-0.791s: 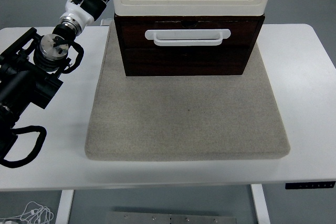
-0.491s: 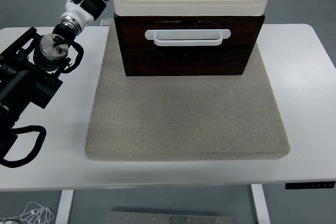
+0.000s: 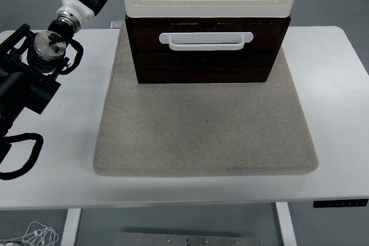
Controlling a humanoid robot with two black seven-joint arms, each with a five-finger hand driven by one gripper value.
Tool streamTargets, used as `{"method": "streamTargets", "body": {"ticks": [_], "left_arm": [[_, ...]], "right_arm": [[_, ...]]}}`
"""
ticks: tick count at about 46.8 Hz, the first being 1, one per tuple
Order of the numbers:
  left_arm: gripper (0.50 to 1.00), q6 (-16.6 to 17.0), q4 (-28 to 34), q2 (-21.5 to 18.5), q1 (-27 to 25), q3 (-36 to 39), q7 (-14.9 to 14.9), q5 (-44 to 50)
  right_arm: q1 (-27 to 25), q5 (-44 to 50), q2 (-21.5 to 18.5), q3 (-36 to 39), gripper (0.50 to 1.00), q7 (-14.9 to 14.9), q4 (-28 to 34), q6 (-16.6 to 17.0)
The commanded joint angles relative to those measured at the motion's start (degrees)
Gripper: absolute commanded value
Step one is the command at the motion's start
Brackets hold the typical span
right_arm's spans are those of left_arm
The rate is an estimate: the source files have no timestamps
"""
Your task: Open the drawer under the combination cabinet
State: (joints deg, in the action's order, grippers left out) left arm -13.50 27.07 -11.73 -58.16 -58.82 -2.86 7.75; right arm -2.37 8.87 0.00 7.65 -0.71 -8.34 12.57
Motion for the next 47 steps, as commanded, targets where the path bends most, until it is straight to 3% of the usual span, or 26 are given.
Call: {"method": "streamTargets", "body": {"ticks": [1,22,39,47], "left_arm": [[1.000,-0.21,0.09,-1.36,-0.37,0.03,-0.04,-0.10],[1.000,-0.91,1.05,-11.73,-9.42,0.11,-0.22,-1.07],[1.000,-2.40,8.34,-19.47,-21.72,0.11,0.22,-5.72],[1.000,-2.40,18.44,-22.71,-24.89,0.20,0.75,-10.82]], "right_arm": [[-0.01,0.00,0.00,0.00,0.926,0.00,-0.01,0.00],[-0.01,0.00,0.00,0.00,0.926,0.00,-0.01,0.00],[-0.01,0.00,0.00,0.00,0.926,0.00,-0.01,0.00],[-0.01,0.00,0.00,0.00,0.926,0.00,-0.01,0.00]]}}
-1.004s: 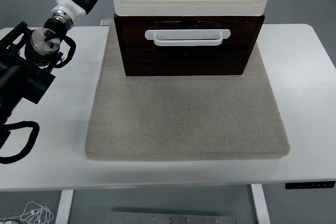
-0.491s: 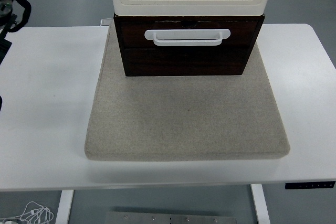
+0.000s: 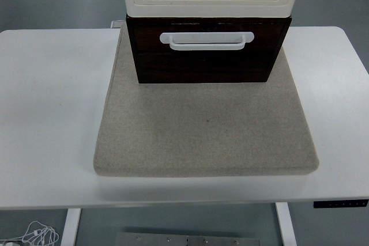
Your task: Open the drawer under the combination cabinet
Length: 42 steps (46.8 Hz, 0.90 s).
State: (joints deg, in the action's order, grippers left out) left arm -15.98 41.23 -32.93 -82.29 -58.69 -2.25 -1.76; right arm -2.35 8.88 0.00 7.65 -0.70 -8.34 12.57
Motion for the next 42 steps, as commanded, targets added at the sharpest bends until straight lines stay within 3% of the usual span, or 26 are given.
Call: {"method": "streamTargets", "body": {"ticks": [1,8,26,42], "left_arm": [[1.000,-0.01,5.77,-1.96,-0.86,0.06,0.15,-1.58],[1.000,-0.01,14.57,-4.86,-2.43,1.37,0.41,-3.51],[1.000,-0.01,31.71,-10.49,-13.86,21.94,0.58,-4.57],[1.000,-0.01,40.76,-10.49,-27.75,45.23,3.13,-5.97]], "right_arm": [[0.06,0.00,0.00,0.00,0.926,0.00,0.00,0.00],[-0.03,0.00,0.00,0.00,0.926,0.00,0.00,0.00],[-0.03,0.00,0.00,0.00,0.926,0.00,0.00,0.00],[0.06,0.00,0.00,0.00,0.926,0.00,0.00,0.00]]}}
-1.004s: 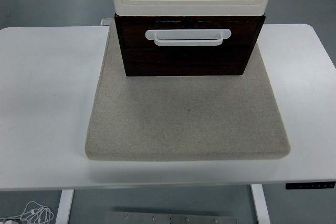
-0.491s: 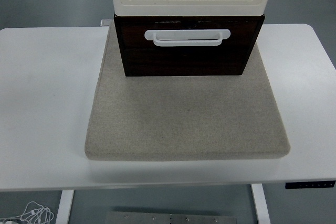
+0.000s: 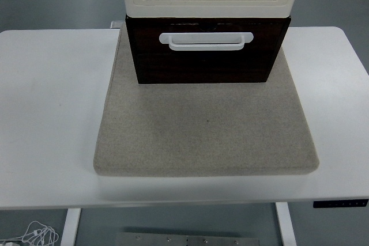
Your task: Open the drawer under the combination cabinet
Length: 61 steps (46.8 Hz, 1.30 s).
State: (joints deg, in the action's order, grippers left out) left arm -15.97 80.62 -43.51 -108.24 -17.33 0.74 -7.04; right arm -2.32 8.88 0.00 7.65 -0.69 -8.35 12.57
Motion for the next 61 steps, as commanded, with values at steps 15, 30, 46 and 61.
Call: {"method": "streamTargets", "body": {"ticks": [15,30,46,61], "left_arm": [[1.000,-1.87,6.83,0.89,-3.03,12.49,7.52,-8.08],[1.000,-5.38,9.82,0.89,-12.61,30.77,10.25,-8.08],[1.000,-6.70,9.47,3.87,-15.16,37.46,16.31,-8.08],[1.000,-3.02,6.92,10.90,-14.02,42.47,18.33,-8.17]], "right_arm": [[-0.05,0.00,0.00,0.00,0.926,-0.01,0.00,0.00],[-0.05,0.00,0.00,0.00,0.926,-0.01,0.00,0.00],[-0.05,0.00,0.00,0.00,0.926,-0.01,0.00,0.00],[-0.05,0.00,0.00,0.00,0.926,-0.01,0.00,0.00]]}}
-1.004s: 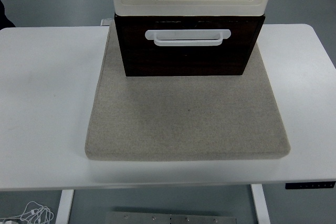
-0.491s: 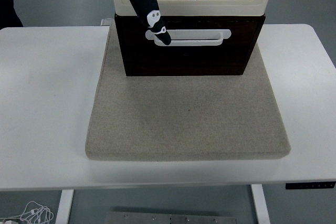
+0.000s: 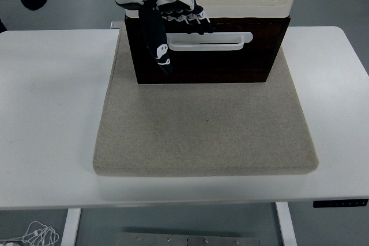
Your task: Open the drawer under the combination cabinet
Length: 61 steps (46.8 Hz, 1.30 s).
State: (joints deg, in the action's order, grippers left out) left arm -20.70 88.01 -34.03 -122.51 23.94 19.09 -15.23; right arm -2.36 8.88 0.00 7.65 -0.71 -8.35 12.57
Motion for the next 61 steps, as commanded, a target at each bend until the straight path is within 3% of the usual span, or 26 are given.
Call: {"method": "streamTargets", "body": {"ticks": [1,18,35,61], "left_arm": [[1.000,2.33,-0.65,1.95,0.52,1.29,-0.02,0.02],[1.000,8.40,-5.04,8.98,2.98,1.55,0.86,0.11],[1.000,12.44,-7.24,11.18,6.58,1.46,2.09,0.73],[1.000,13.15,-10.32,13.12,9.04,1.02,2.00,0.99]], "right_arm": [[-0.02,0.00,0.00,0.00,0.926,0.01,0.00,0.00],[-0.02,0.00,0.00,0.00,0.926,0.01,0.00,0.00],[-0.02,0.00,0.00,0.00,0.926,0.01,0.00,0.00],[-0.02,0.00,0.00,0.00,0.926,0.01,0.00,0.00]]}}
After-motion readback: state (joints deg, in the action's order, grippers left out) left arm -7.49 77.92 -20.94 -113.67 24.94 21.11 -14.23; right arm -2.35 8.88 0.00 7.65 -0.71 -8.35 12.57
